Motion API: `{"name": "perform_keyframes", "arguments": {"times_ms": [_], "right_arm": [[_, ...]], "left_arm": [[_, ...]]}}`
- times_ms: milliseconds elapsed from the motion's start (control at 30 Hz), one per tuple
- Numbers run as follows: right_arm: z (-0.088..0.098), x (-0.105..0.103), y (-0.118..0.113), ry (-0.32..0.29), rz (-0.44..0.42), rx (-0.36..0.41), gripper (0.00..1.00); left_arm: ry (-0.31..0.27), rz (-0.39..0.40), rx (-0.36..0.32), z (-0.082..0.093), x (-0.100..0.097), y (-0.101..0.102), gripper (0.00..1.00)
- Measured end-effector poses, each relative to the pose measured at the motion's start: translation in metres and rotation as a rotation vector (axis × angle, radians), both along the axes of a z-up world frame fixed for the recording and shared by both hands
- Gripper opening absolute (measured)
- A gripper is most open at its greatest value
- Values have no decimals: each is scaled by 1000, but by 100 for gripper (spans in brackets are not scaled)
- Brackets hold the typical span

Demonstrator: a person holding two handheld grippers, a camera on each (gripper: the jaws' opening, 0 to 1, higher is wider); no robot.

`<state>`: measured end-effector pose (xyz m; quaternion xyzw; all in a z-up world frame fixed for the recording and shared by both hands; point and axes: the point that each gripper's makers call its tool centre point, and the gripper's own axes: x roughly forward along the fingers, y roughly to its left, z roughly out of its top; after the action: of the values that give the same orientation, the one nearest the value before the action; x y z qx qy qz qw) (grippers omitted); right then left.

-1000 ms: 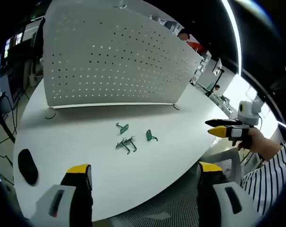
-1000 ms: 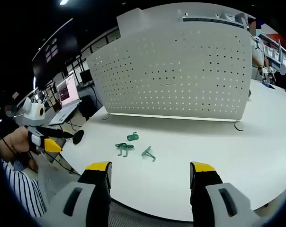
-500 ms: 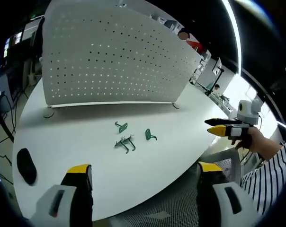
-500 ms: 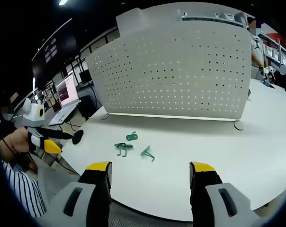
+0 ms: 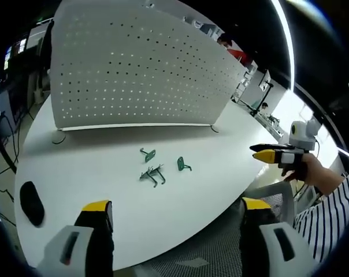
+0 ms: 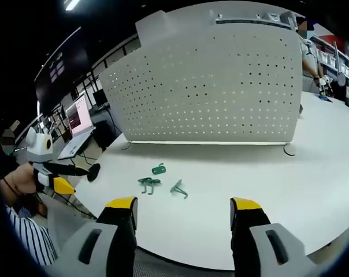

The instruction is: Insert the hook assembly into the mounting plate slot until the hook locks in place.

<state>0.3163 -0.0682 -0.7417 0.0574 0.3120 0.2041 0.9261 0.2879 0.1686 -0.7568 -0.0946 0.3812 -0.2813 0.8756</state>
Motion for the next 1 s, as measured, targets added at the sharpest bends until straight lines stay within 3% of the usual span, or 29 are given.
{"name": "perform_keyframes", "arguments": {"times_ms": [200, 500, 1000], "right_arm": [[5, 10, 9, -16, 33, -11, 60], [6, 33, 44, -27, 120, 17, 54], [-23, 61, 102, 39, 247, 50, 46]], "left_arm": [[8, 4, -1, -2, 0, 2, 93], [14, 12, 1, -5, 3, 5, 93], [35, 50, 10, -10, 5, 18, 93]]}}
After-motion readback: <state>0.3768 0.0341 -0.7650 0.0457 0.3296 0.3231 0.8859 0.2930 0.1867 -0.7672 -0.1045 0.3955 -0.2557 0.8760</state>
